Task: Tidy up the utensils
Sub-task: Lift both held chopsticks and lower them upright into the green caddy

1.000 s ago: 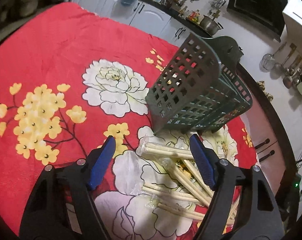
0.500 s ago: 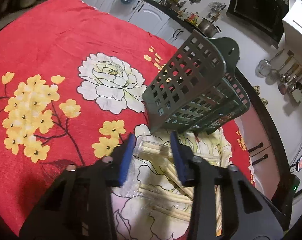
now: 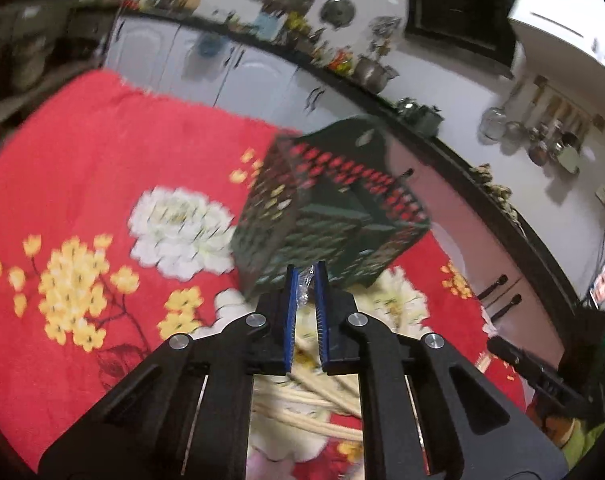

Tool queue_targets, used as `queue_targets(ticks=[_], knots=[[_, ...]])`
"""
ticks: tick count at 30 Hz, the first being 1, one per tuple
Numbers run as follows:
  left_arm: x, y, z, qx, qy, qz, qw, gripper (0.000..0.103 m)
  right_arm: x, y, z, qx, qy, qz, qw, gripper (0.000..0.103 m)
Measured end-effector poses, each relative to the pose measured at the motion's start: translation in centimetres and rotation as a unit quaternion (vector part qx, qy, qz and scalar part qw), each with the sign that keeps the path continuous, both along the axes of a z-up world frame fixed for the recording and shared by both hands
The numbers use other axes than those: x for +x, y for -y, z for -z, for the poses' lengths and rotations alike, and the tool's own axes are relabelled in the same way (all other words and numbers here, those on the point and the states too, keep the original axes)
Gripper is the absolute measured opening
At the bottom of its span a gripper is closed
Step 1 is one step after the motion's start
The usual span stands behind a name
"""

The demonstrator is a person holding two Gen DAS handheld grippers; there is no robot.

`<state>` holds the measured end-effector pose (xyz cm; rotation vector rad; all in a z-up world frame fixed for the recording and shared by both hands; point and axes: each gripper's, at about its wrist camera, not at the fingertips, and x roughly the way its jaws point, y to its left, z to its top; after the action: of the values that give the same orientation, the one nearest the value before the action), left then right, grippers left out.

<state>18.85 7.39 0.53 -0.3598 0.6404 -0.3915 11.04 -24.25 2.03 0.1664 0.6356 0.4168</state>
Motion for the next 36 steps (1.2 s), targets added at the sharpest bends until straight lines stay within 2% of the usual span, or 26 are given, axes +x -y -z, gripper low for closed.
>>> queue_targets(ticks=[4, 14, 23, 29, 36], knots=[[-1.1, 2.0, -3.1, 0.024, 0.039, 0.017, 0.9988, 0.004, 0.2, -1.0, -2.3, -0.005, 0.030, -0.022, 0.999, 0.004], [-2.0, 5.0, -6.3, 0.041, 0.071, 0.041, 0.9958, 0.003, 0.1, -2.3, -6.9, -0.023, 0.085, -0.054, 0.995, 0.003], [-2.2, 5.9, -8.9, 0.043, 0.094, 0.049, 0.9934, 0.003, 0.2, -2.7, -9.5, -0.031, 0.111, -0.062, 0.991, 0.003], [-2.5, 5.8, -11.0, 0.041, 0.114, 0.048, 0.9914, 0.003, 0.3, -2.4, -12.2, -0.034, 0.144, -0.058, 0.987, 0.003], [-2.7, 4.5, -14.3, 0.038, 0.141, 0.027, 0.9889, 0.003, 0.7, -2.5, -15.6, -0.029, 0.186, -0.056, 0.981, 0.003]])
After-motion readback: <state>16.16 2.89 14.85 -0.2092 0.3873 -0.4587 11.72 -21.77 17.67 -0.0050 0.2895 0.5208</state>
